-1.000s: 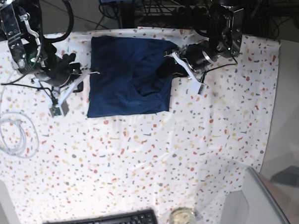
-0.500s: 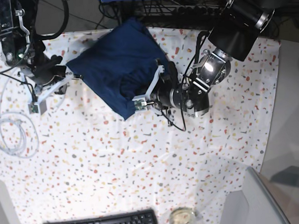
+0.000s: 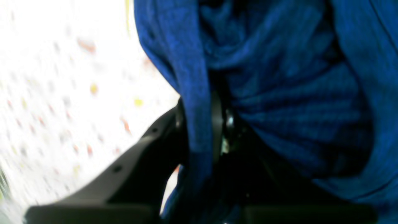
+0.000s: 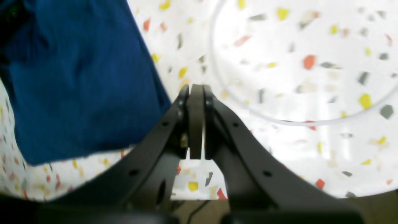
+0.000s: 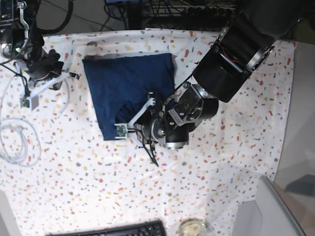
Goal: Layout the t-shirt on the table in an organized manner, then fold the t-shirt properly
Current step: 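Tuck and smooth the bundle's side edge with the left gripper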
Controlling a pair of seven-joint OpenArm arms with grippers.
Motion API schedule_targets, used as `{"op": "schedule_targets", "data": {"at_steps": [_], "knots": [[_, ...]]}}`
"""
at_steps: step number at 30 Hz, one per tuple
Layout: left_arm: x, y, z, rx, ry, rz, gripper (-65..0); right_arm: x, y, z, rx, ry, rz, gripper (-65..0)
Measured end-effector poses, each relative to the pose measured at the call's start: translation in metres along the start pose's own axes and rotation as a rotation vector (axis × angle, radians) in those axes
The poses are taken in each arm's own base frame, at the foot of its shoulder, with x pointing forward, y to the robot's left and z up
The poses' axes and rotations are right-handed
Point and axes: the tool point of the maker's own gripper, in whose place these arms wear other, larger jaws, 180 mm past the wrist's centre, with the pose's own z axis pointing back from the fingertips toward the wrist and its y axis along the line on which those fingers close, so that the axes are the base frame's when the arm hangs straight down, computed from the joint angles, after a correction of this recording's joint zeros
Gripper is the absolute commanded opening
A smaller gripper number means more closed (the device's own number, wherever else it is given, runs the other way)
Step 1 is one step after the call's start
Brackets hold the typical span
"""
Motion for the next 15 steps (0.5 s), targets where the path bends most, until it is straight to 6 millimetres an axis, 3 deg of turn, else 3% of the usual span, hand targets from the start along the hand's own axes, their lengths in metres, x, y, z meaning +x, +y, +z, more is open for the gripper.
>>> {"op": "schedule_targets", "data": {"at_steps": [8,15], "knots": [[0.023,-0.005,-0.006,-0.028,-0.047,-0.026,-65.0,-0.002,-0.003,0.001,-0.007,0.006,-0.015,-64.4],[0.026,-0.006,-0.007,-0.030,-0.052,-0.029,-65.0,-0.001,-0.002,0.000,-0.006,0.003,-0.016,-64.4]]}}
